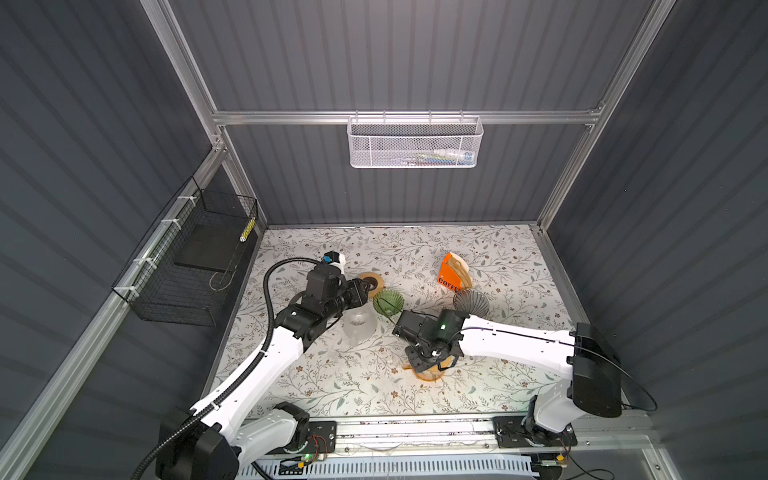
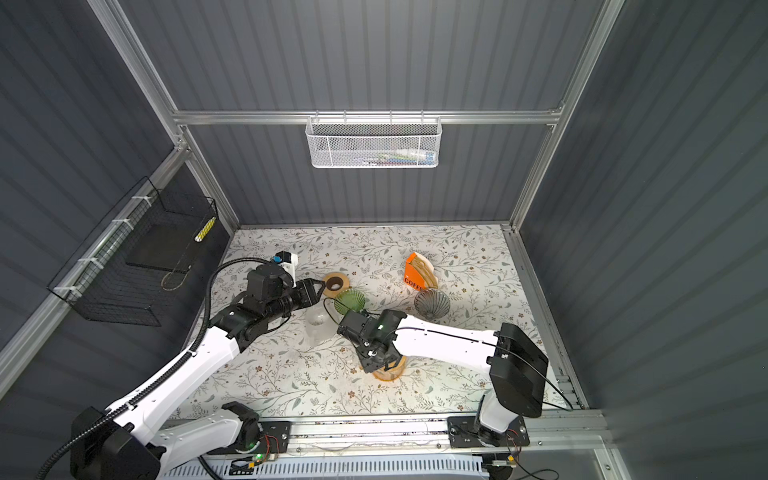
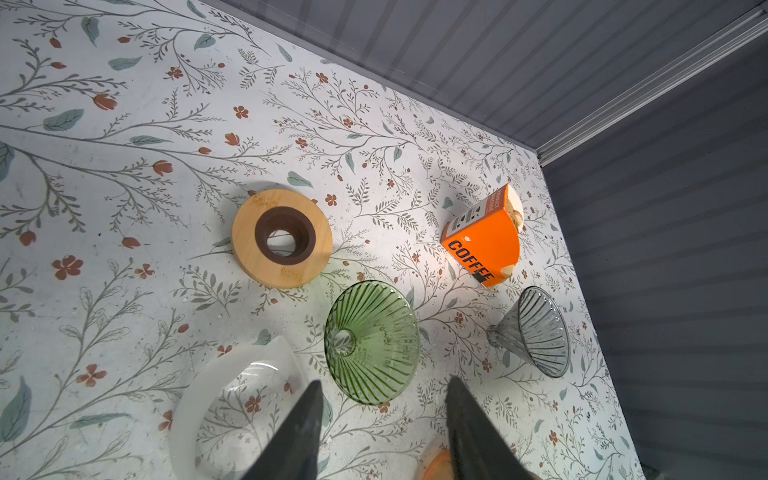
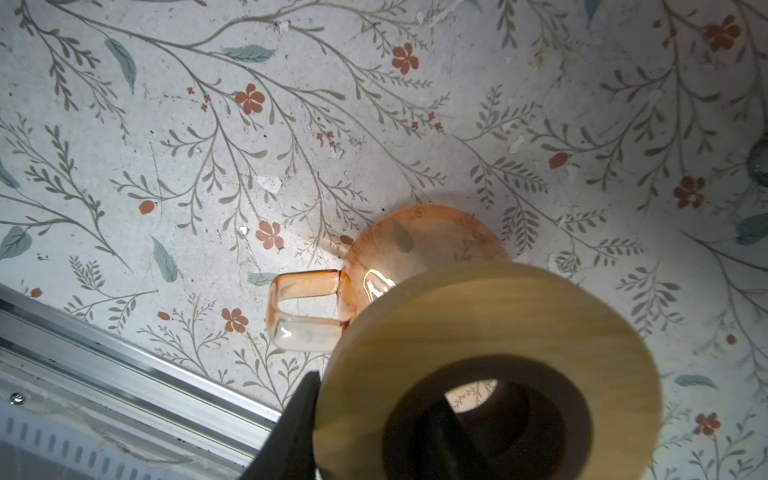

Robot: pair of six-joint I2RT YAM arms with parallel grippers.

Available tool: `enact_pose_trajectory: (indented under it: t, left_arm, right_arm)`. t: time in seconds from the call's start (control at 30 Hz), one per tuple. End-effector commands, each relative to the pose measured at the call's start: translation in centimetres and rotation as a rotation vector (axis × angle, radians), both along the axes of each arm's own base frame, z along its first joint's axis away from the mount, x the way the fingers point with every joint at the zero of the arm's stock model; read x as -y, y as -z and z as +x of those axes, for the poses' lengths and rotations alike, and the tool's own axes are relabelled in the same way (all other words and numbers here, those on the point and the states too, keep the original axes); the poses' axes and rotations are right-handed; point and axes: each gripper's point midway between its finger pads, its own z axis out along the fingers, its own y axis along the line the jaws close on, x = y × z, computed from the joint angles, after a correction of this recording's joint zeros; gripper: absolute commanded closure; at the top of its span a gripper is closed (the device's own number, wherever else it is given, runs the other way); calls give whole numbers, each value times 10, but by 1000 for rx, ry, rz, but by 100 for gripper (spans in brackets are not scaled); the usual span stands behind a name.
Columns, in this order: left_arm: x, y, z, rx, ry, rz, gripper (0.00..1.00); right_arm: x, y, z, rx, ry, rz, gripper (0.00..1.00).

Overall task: Place the coffee filter in the dripper
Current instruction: 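Carry the wooden ring over the orange pitcher with the right gripper, then lower the wooden ring onto the pitcher mouth and open the right gripper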

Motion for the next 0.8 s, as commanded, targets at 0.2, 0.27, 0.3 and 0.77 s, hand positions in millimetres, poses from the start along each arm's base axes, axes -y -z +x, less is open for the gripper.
enact_pose_trajectory:
  t: [0.2, 0.27, 0.3, 0.77]
  left_arm:
    - [-7, 5, -3, -9, -20, 13, 50]
    - [-7, 6, -3, -9, -21, 11, 51]
    - [-7, 6, -3, -10, -21, 11, 51]
    - [-8, 7, -4, -12, -22, 10, 50]
  right_arm:
    - [0, 6, -2, -14, 7, -19, 59]
    - [1, 4, -2, -10, 8, -18, 58]
    - [1, 3, -1, -6, 10, -17, 57]
    - [0, -28, 5, 40, 19, 18, 51]
